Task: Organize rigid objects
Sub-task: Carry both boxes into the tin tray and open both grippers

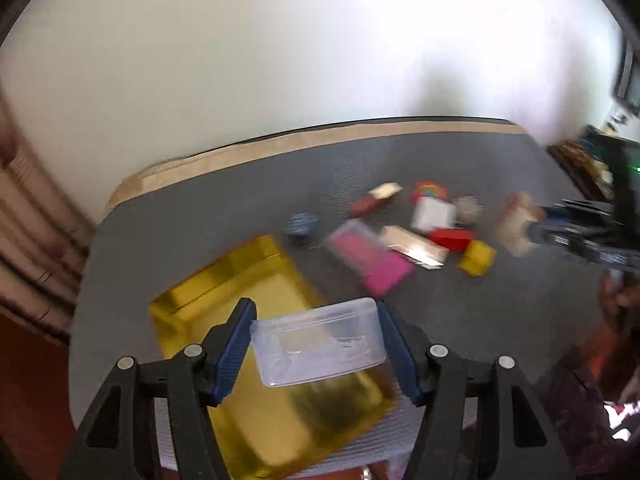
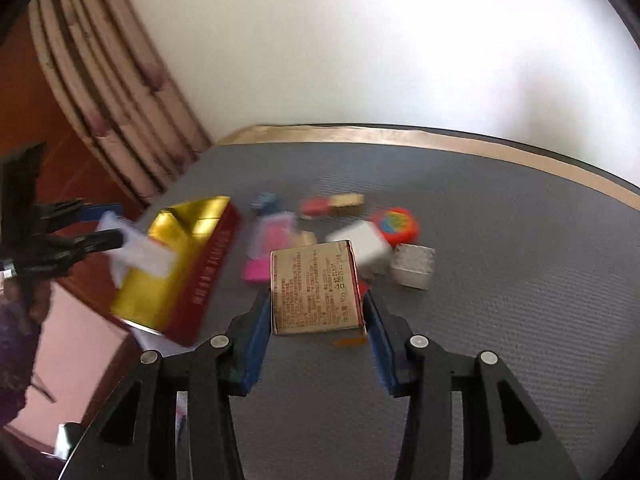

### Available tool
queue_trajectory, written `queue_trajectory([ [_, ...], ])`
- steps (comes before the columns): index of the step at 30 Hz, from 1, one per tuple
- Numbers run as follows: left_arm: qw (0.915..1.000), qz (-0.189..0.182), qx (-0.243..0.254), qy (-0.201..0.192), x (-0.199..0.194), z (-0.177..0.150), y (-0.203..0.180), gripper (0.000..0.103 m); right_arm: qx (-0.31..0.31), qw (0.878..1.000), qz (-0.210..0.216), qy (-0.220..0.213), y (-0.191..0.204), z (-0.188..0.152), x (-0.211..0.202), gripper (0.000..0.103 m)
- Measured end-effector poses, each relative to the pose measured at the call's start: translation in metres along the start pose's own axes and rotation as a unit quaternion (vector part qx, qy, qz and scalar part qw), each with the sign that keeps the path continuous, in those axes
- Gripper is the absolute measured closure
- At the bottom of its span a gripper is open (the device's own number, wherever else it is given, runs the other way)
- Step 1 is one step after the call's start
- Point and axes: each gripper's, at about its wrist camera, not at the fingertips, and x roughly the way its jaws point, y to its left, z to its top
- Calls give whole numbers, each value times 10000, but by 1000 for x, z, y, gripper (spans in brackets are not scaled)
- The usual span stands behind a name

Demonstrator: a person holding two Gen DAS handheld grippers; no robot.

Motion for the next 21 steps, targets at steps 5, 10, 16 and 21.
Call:
queue_trajectory([
  [5,9979,223,-509,325,44,-2,43,39,-181,9987,457,101,49,12,23,60],
  [10,9964,333,-697,361,79,-4,68,39,-394,9961,750,251,88,25,50,60],
  [16,9944,484,-921,175,93,-7,89,38,-572,9934,895,428,116,41,85,60],
  [21,9930,532,-1036,210,91,-16,94,38,-635,9925,902,523,124,52,108,60],
])
